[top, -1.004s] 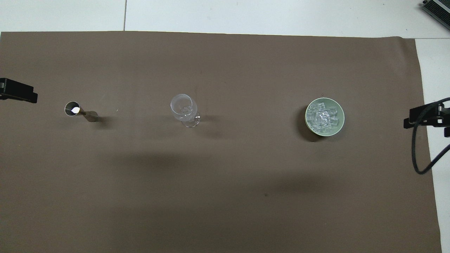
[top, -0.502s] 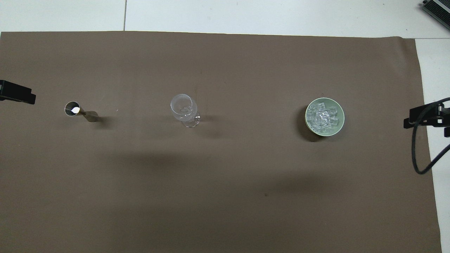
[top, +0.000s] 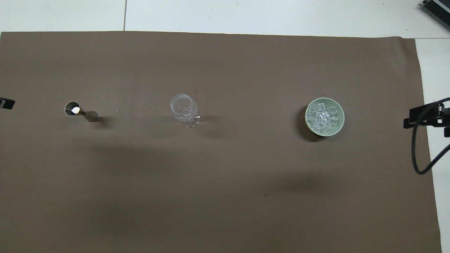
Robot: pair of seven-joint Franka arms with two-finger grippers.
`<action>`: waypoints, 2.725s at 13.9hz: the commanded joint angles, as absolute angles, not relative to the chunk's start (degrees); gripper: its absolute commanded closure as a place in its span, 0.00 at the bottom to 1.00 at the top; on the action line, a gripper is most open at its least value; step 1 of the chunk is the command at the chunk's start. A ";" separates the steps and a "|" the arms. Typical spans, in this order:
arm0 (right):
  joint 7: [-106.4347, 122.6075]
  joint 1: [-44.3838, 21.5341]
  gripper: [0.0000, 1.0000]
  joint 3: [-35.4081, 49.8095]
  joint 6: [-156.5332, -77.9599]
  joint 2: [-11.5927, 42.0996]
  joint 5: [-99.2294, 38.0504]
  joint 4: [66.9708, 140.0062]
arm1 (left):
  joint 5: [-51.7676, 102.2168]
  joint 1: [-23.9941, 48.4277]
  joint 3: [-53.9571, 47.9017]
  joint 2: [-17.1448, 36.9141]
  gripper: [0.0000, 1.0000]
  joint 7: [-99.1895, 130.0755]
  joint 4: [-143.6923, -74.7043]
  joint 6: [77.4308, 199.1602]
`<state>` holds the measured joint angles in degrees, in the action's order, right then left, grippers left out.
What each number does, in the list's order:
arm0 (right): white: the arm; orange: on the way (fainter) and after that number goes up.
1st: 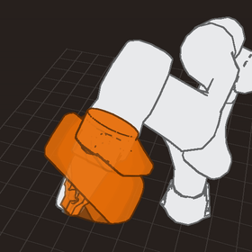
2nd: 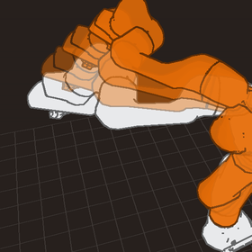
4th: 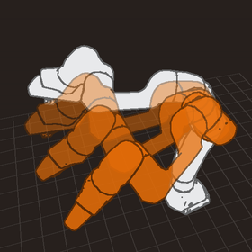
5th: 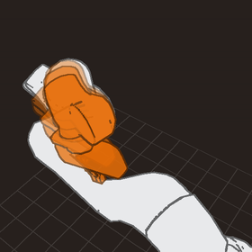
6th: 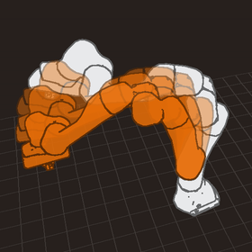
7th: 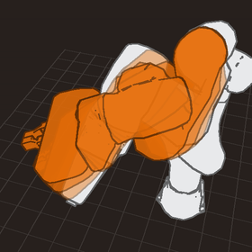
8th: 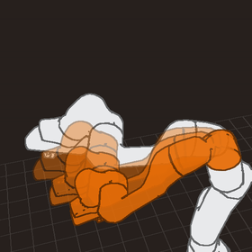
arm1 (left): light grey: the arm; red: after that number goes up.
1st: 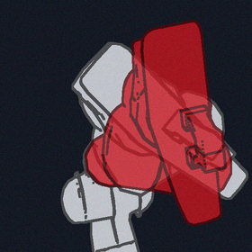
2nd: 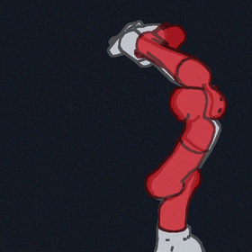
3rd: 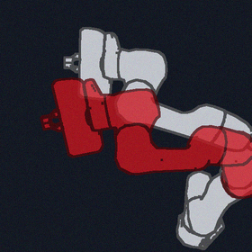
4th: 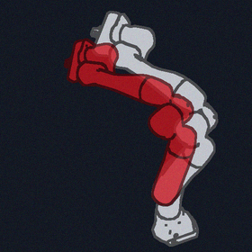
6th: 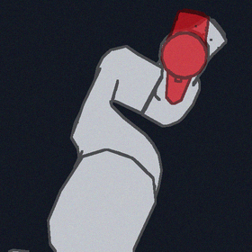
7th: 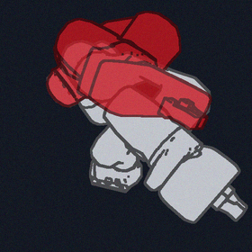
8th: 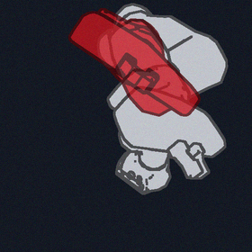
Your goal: Pour wine and add ice with both arms
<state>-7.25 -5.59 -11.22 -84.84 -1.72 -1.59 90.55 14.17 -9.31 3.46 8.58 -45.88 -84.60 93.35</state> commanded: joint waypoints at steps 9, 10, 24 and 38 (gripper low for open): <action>-6.06 -4.92 0.00 -10.90 -85.34 -2.81 -2.99 91.93 | 40.05 -22.93 2.72 23.71 0.00 -91.62 -84.64 90.81; -6.06 -4.92 0.00 -10.90 -85.34 -2.81 -2.99 91.93 | 43.38 -24.42 2.81 25.99 0.00 -97.24 -84.73 89.23; -2.37 2.55 0.00 -4.92 -91.84 -2.11 -1.41 91.84 | 60.73 -30.94 -3.78 45.17 0.00 -122.43 -85.43 77.61; -2.46 2.02 0.00 -4.57 -93.25 -2.02 -0.18 91.93 | 68.99 -31.20 -4.57 47.81 0.31 -134.47 -89.20 77.52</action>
